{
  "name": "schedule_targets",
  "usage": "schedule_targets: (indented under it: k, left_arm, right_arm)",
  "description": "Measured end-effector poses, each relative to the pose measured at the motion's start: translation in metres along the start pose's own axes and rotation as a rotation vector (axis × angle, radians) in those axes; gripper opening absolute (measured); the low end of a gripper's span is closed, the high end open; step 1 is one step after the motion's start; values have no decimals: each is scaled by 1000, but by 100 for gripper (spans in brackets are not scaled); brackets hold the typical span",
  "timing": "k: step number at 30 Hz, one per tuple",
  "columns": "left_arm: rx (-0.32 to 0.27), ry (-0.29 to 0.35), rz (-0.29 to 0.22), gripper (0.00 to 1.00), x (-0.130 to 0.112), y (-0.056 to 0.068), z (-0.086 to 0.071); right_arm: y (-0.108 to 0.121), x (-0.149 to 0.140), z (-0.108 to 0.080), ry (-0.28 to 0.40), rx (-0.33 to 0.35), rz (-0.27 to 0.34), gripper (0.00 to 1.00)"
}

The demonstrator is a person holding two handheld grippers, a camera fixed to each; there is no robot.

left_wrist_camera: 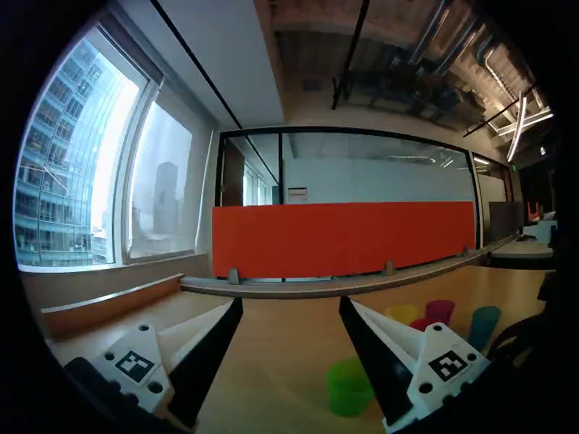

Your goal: Pour water

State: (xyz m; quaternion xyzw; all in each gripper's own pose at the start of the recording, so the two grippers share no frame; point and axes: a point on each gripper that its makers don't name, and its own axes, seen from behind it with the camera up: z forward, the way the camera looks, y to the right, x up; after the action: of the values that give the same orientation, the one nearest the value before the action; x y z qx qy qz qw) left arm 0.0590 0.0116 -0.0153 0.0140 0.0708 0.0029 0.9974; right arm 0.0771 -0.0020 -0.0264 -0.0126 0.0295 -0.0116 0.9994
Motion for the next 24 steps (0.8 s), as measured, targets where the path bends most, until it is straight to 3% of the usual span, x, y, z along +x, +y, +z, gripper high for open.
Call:
schedule_targets:
  k: [11,24]
  left_arm:
    - [5,-35,-22,99,-27,-6,2]
    - [-5,-44,-21,99,-39,-6,4]
  right_arm:
    - [0,-4,1,-15,-4,-11,100]
    - [-2,-4,1,-17,-3,-7,100]
